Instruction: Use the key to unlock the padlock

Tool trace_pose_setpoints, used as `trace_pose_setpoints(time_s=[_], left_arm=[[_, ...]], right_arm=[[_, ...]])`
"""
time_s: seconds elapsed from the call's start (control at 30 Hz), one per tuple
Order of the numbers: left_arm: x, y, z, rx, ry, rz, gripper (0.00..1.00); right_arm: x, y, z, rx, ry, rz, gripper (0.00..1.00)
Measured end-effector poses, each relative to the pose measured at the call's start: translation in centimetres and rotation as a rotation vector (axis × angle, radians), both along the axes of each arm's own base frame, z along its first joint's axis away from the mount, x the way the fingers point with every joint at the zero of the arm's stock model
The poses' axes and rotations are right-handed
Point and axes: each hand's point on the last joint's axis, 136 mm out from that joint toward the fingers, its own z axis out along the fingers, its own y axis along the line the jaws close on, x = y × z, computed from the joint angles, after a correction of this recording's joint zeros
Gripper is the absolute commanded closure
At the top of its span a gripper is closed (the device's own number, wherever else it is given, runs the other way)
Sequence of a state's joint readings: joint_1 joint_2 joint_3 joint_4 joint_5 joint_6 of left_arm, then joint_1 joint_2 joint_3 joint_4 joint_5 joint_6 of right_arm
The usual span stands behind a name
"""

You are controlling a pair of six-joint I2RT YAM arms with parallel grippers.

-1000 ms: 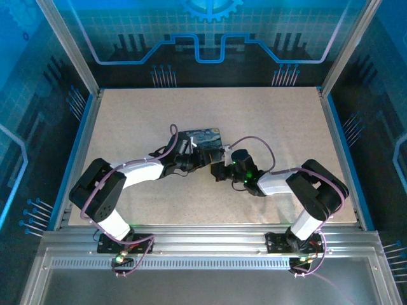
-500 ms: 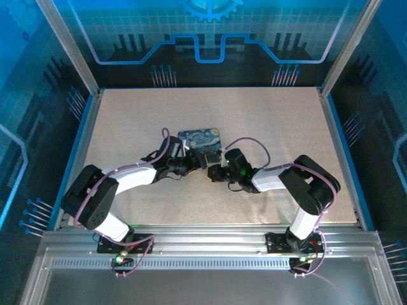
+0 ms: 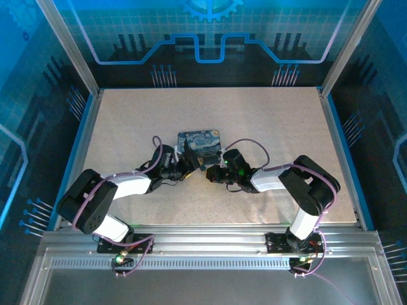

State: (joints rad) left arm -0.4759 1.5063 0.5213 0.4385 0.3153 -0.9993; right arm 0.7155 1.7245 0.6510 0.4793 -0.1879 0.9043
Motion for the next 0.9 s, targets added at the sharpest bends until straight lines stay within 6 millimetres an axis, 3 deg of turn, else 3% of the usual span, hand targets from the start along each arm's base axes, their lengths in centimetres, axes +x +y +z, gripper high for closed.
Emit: trace_pose_setpoints(time_s=[0.73,0.9], left_arm=[[0.3,-1.5,-1.6,-0.037,-0.005,0.031,0.5],[0.4,-1.6,-1.7,-0.035,-0.01,0.04,0.55]], right_arm=[[-0.7,0.7,0.7,0.084,0.113,-0.054,1.0],[-0.7,0.8,0.8,0.098,0.127,-0.065,1.0]])
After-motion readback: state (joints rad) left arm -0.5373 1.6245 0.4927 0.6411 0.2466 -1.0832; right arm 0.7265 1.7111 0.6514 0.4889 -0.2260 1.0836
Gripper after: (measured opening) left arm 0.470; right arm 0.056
